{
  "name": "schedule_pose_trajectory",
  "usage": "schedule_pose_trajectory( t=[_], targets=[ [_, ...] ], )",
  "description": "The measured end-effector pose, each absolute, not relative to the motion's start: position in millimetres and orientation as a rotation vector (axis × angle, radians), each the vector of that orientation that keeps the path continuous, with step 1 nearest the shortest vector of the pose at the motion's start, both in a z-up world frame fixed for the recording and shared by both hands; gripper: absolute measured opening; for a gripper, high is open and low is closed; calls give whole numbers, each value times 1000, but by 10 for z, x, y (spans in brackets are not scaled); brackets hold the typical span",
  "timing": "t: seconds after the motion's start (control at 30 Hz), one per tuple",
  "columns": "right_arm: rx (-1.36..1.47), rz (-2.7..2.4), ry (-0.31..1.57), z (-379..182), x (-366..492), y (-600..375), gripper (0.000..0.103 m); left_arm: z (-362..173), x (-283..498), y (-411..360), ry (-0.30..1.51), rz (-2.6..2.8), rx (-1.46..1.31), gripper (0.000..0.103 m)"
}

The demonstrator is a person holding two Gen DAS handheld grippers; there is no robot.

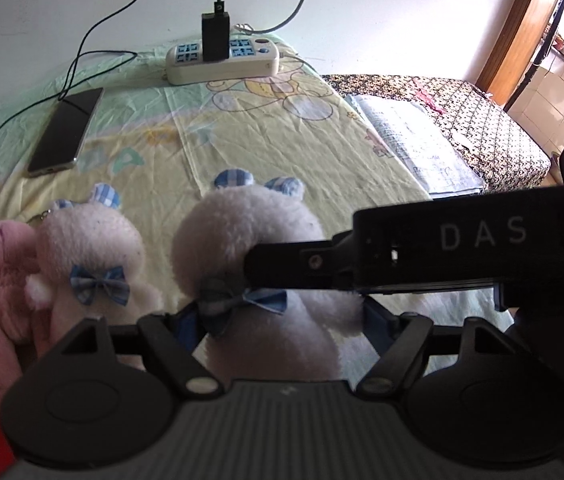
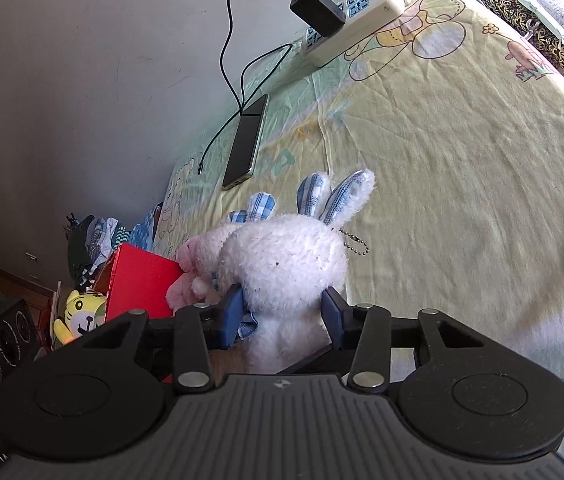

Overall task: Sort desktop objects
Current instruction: 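Lift and carry the white rabbit plush with the right tool to the red box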

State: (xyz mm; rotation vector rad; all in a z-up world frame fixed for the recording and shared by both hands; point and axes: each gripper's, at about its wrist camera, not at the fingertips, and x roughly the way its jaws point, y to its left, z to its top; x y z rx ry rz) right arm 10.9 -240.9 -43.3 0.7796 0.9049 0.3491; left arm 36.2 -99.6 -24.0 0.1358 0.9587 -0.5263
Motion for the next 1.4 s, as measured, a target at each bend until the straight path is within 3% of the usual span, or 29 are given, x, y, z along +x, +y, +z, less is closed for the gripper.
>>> schedule_pose_trajectory(
  t=[0.47,0.9,1.4],
  targets=[
    [736,408,799,17,-313,-1882,46,223,-273,-450,810,-521,144,76],
    [697,588,650,559,-164,-829,47,906,-505,738,586,-407,147,76],
    [536,615,730,387,357,303,45,564,-31,1808,674,-300,163,77]
  ],
)
